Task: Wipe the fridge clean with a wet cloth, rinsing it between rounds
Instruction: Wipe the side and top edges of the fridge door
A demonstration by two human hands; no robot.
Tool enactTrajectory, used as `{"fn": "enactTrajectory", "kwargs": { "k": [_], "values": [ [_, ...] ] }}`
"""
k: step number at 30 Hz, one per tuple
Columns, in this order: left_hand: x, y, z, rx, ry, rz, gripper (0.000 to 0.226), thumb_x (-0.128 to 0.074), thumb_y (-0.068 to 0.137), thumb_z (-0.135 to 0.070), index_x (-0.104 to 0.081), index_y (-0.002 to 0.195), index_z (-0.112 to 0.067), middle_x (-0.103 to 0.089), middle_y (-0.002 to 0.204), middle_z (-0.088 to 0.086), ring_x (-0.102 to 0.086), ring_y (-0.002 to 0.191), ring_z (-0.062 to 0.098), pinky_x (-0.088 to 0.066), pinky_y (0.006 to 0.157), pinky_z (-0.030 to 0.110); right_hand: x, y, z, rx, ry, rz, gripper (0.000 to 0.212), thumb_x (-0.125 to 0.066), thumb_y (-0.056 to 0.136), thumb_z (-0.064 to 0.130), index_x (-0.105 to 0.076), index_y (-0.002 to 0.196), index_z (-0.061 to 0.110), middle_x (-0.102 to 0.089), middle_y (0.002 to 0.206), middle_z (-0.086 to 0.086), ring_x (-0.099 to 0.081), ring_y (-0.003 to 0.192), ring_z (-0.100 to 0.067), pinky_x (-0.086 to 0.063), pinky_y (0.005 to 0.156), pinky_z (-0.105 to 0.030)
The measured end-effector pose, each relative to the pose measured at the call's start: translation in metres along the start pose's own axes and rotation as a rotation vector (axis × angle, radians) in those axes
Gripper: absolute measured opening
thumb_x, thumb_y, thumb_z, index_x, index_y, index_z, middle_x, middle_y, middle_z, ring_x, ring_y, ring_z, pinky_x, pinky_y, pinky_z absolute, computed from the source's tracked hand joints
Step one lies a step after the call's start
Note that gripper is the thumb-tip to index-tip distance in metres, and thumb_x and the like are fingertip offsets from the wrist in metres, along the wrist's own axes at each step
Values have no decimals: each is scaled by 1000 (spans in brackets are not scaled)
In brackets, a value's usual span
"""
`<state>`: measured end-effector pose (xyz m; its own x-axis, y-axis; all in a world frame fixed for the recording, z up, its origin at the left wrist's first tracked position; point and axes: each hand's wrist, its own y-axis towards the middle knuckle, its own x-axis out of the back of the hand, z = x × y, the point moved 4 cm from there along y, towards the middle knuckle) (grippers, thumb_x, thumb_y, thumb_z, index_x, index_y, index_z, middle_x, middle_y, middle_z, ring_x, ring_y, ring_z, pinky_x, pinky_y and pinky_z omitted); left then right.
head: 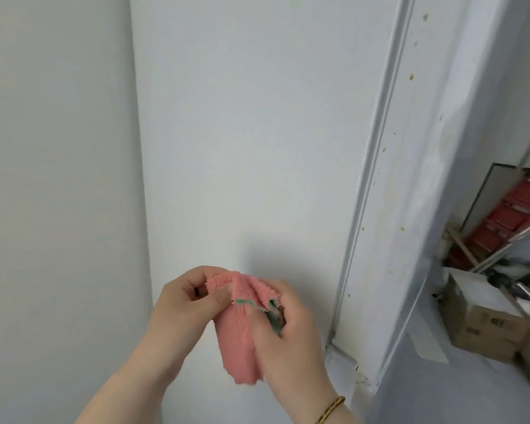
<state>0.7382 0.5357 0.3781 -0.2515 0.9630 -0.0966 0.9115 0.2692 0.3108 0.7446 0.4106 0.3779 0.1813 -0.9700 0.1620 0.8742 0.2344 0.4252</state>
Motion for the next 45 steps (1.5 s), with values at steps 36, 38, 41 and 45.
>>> {"fn": "enactTrajectory", "kwargs": {
  "k": [36,38,41,45],
  "values": [
    [-75,65,-118,-848,397,91,65,-29,67,-58,-58,114,-24,-26,128,-26,-18,113,-18,-26,97,21,98,41,158,832,-2185,-368,49,-62,63,22,-58,109,3,-67,97,-10,-63,95,-29,-35,92,-36],
    [-79,66,-120,-877,417,87,68,-28,70,-57,-52,125,-24,-22,135,-20,-14,121,-15,-19,103,21,98,33,140,673,-2214,-412,63,-39,79,34,-43,127,-6,-49,126,-20,-41,123,-36,-16,110,-42],
    [-85,74,-123,-897,477,119,67,-23,74,-58,-32,136,-33,-11,142,-17,-4,129,-11,-6,106,14,96,32,128,593,-2160,-457,69,-21,84,31,-9,141,-6,-20,146,-12,-12,137,-34,2,116,-43],
    [-86,97,-134,-1000,641,31,59,-31,84,-49,-33,137,-25,-31,143,5,-20,131,14,-11,105,19,100,66,180,693,-2023,-691,62,-27,82,23,-21,137,-5,-31,144,-22,-24,135,-35,-4,114,-43]
  ]
}}
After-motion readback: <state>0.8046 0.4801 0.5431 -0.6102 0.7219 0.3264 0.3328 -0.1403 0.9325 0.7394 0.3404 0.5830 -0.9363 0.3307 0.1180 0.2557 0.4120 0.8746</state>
